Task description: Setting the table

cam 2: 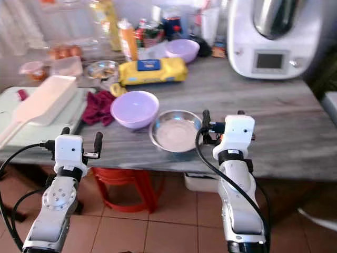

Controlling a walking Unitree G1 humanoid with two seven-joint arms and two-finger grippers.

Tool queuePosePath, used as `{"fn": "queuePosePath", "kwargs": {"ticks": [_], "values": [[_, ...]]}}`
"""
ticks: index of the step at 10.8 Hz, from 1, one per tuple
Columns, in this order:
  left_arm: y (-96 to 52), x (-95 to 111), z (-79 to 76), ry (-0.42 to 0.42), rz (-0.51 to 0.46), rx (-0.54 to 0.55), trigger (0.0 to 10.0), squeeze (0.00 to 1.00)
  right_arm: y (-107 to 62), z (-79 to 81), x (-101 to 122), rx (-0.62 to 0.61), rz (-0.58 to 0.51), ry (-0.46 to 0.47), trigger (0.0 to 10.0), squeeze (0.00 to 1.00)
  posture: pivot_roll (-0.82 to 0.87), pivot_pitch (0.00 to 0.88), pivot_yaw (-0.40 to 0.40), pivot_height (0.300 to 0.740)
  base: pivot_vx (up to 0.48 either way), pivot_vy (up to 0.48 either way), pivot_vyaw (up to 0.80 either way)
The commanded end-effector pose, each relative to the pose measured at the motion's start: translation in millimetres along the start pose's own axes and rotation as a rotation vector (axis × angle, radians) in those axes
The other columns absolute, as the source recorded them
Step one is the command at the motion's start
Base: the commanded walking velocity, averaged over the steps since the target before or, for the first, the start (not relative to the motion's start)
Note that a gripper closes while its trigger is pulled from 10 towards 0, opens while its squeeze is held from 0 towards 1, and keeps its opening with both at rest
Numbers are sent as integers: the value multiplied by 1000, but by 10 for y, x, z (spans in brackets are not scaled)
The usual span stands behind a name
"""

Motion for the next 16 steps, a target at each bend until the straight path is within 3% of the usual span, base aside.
{"fn": "queuePosePath", "kwargs": {"ticks": [1,3,4,6,16], "values": [[5,-28,-30,-5,17,0,10000,0,5,-16,9,-2,0,7,10000,0,-33,57,54,740,0,0,-800],[32,37,-122,-12,0,-29,10000,0,20,15,6,1,-2,18,10000,0,-29,62,49,740,0,0,-213],[46,48,-146,-16,-3,-46,10000,0,35,107,-3,37,-5,21,10000,0,-29,60,60,740,0,0,0],[72,52,-152,-1,-4,-47,10000,0,55,101,-11,24,-10,36,10000,0,-30,53,63,740,0,0,0],[168,116,-174,2,-20,-63,10000,0,110,44,-16,-1,-25,40,10000,0,-30,35,84,740,-316,0,0]]}}
Point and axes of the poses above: a point about 5 cm out from each wrist's last joint towards the gripper, its own y axis pointing out of the wrist towards the gripper, its own x axis along the axis of the wrist's last joint, z = x × y, the point moved 4 cm from there along y, pointing out of the wrist towards the gripper, and after that the axes turned 14 degrees about y, right-handed, at the moved point
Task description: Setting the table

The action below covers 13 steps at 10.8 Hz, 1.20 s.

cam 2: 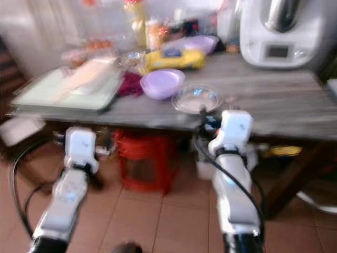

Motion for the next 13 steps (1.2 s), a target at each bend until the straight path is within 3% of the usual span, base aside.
{"fn": "queuePosePath", "kwargs": {"ticks": [1,7,9,11,13], "values": [[42,63,59,13,-21,11,10000,0,31,51,42,10,-17,11,10000,0,-24,34,86,740,-334,0,0],[-8,74,77,40,-31,-13,10000,0,42,94,-7,-6,-31,57,10000,0,7,28,122,740,-319,0,0],[-40,64,34,43,-41,-39,10000,0,10,69,-36,-17,-24,51,10000,0,2,37,117,740,0,0,0],[-53,-36,19,54,-12,-30,10000,0,-46,60,-30,-21,-24,43,10000,0,-33,31,111,740,0,0,0],[-27,-104,-19,48,3,-48,10000,0,-278,-74,-40,-49,-10,34,10000,0,-77,27,120,740,0,0,0]]}}
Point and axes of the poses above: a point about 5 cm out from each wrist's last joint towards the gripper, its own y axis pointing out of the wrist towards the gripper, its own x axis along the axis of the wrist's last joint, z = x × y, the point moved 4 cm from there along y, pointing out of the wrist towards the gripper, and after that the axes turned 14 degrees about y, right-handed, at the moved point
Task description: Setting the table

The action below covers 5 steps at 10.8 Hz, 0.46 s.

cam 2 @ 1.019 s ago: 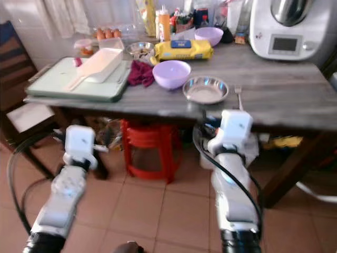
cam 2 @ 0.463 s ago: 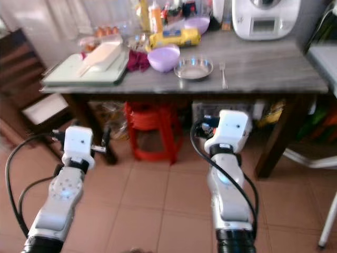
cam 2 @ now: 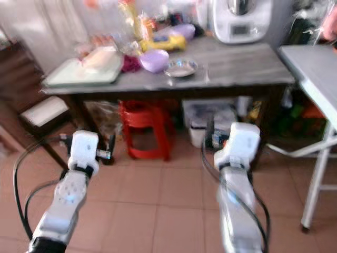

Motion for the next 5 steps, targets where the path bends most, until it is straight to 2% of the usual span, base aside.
{"fn": "queuePosePath", "kwargs": {"ticks": [1,2,3,5], "values": [[26,2,-7,7,-6,-22,10000,0,-55,10,9,6,4,-3,10000,0,-97,27,131,740,0,0,0],[47,17,-53,-3,-13,-49,10000,0,-204,-87,-65,-17,38,-28,10000,0,-115,31,142,740,0,0,0],[36,3,-108,-17,-14,-89,10000,0,-296,-117,-104,-28,54,-24,10000,0,-123,36,149,740,0,0,0],[-13,-35,-153,-19,-13,-134,10000,0,-343,-97,-141,-46,72,1,10000,0,-115,57,184,740,0,0,0]]}}
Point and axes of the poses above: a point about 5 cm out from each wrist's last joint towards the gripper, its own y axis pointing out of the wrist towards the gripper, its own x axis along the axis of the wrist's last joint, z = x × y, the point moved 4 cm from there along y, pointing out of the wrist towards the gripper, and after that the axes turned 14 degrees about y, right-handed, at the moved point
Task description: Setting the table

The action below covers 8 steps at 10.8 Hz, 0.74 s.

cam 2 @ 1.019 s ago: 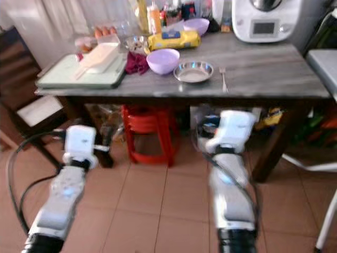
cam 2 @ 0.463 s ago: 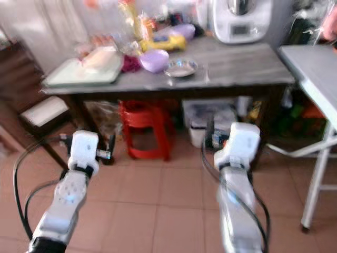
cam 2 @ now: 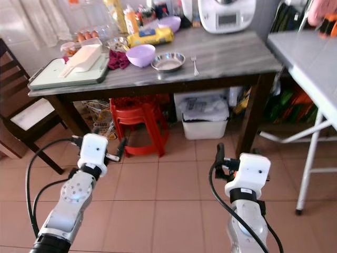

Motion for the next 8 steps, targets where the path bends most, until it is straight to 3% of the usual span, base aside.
{"fn": "queuePosePath", "kwargs": {"ticks": [1,5,7,8], "values": [[-43,-89,62,15,25,-16,10000,0,-32,109,-16,14,7,28,10000,0,-107,70,211,740,0,0,0],[-99,-160,-53,34,33,-131,10000,0,-162,67,-140,-53,35,77,10000,0,-123,105,269,740,0,0,0],[-66,-124,-94,31,19,-136,10000,0,-149,15,-137,-51,43,64,10000,0,-126,102,247,740,0,0,0],[-85,-124,-108,10,23,-122,10000,0,-101,26,-137,-38,59,63,10000,0,-121,117,173,740,0,0,0]]}}
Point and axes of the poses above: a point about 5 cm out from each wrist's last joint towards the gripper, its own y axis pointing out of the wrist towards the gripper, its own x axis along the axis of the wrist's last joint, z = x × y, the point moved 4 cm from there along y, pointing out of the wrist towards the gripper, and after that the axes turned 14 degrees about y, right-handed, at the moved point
